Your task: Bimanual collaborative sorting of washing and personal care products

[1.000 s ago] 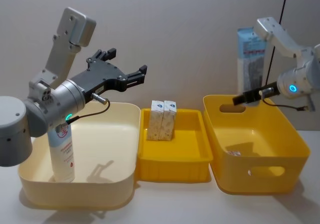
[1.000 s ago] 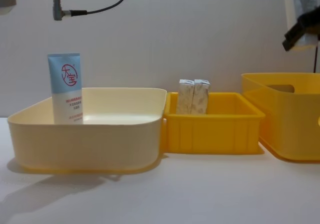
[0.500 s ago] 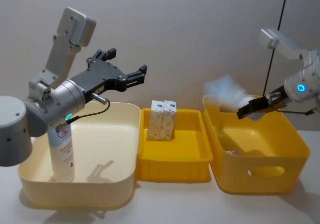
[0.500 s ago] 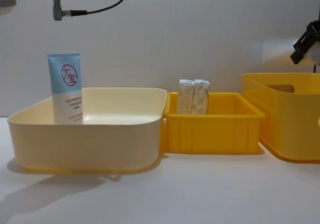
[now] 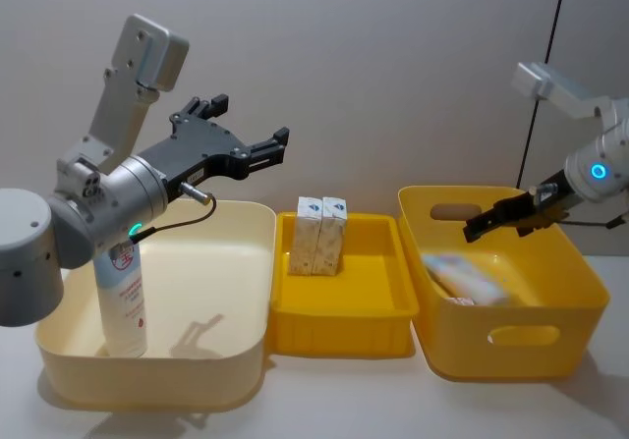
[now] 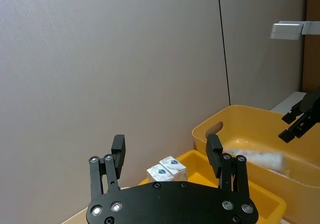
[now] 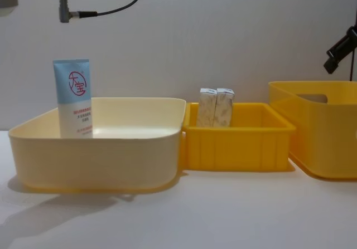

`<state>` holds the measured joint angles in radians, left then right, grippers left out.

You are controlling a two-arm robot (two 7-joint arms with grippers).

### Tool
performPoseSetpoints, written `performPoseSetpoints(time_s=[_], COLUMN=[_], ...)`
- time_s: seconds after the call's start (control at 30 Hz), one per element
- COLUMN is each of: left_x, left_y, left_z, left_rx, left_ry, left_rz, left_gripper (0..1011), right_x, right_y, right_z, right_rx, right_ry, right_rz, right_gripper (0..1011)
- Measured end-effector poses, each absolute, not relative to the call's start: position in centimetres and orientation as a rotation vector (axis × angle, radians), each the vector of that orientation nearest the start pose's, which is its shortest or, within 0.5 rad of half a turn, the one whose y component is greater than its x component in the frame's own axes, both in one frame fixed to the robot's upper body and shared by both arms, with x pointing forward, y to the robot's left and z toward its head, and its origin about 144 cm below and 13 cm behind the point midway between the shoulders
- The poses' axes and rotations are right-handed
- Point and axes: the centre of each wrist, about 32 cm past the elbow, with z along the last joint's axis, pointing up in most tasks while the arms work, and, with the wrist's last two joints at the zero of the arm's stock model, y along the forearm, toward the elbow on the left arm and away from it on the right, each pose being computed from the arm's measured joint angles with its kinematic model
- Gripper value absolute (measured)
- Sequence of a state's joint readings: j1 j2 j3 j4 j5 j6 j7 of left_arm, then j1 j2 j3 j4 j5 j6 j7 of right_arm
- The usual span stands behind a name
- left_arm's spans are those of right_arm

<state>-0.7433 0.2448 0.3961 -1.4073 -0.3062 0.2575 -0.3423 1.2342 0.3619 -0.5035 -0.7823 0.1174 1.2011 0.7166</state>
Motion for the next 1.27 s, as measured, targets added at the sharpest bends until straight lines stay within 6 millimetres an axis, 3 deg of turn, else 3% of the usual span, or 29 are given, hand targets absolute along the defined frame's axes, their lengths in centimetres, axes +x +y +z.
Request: performPoseSetpoints(time_s=[1.27], left_x=[60.22], left_y=[19.15], left_z=[136.78], left_rx=[-0.015], left_ry=[-0.265], left_rz=[0.913], left_gripper=[1003], right_x=[69.3], right_y=[-31.72], right_z=[144.71], right_rx=[-0.763], right_ry=[0.653], right_rz=[-1.081], right_gripper=[1001])
